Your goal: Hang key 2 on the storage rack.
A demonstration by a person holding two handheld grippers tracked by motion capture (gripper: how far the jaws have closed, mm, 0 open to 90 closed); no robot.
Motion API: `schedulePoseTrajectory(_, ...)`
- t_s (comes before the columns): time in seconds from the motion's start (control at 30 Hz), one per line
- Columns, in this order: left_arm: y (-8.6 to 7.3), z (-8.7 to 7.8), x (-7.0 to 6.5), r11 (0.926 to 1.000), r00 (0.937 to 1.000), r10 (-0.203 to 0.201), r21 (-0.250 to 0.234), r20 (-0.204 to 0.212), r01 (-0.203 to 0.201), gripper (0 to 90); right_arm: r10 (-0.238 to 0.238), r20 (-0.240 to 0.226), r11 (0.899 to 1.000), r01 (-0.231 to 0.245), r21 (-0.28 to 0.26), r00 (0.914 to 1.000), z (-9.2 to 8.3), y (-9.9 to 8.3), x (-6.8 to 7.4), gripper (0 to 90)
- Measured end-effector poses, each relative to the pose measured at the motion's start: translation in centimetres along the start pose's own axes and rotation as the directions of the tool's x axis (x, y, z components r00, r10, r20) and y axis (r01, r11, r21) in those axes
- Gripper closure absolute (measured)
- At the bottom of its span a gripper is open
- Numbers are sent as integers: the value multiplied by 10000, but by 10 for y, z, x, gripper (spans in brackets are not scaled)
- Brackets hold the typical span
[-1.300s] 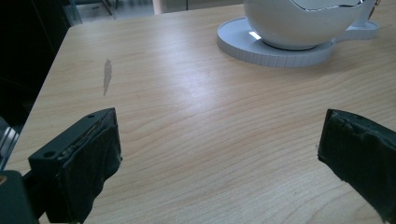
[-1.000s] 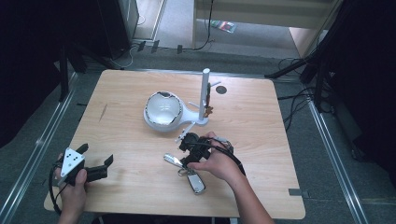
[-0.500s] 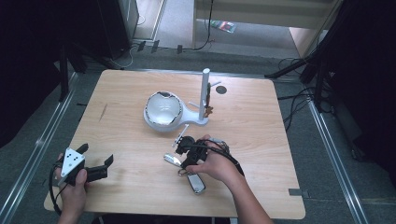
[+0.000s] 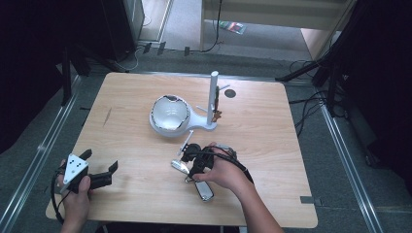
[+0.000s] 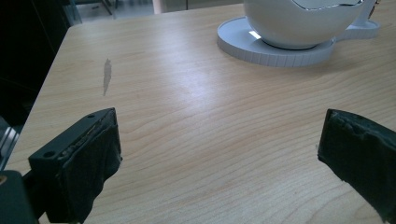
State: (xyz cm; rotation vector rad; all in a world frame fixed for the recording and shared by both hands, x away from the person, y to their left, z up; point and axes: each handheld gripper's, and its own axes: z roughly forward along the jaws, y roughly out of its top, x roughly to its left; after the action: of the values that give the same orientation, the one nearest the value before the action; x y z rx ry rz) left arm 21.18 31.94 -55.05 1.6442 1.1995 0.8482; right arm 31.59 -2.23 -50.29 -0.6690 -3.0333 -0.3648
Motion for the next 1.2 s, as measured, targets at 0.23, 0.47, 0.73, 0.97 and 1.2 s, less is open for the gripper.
schedulePoseTrajectory(0.23, 0, 0, 0, 10000, 10000, 3, 13, -11, -3, 0, -68, -25, 9992, 69, 404, 10000, 1, 0, 2, 597)
schedulePoseTrajectory(0.47, 0, 0, 0, 10000, 10000, -8, 15, -13, 8, 0, -295, 122, 9969, 286, 727, 9995, 2, 5, 9, 623)
schedulePoseTrajectory(0.73, 0, 0, 0, 10000, 10000, -3, 12, -13, 3, 0, -312, -154, 9970, 322, 707, 9994, 7, 7, 7, 698)
schedulePoseTrajectory(0.97, 0, 0, 0, 10000, 10000, 5, -3, -16, -5, 0, -511, -146, 9964, 520, 675, 9986, 8, 8, 10, 754)
schedulePoseTrajectory(1.2, 0, 0, 0, 10000, 10000, -14, 12, 3, 14, 0, -158, 20, 9996, 157, 224, 9999, -1, 3, 3, 755)
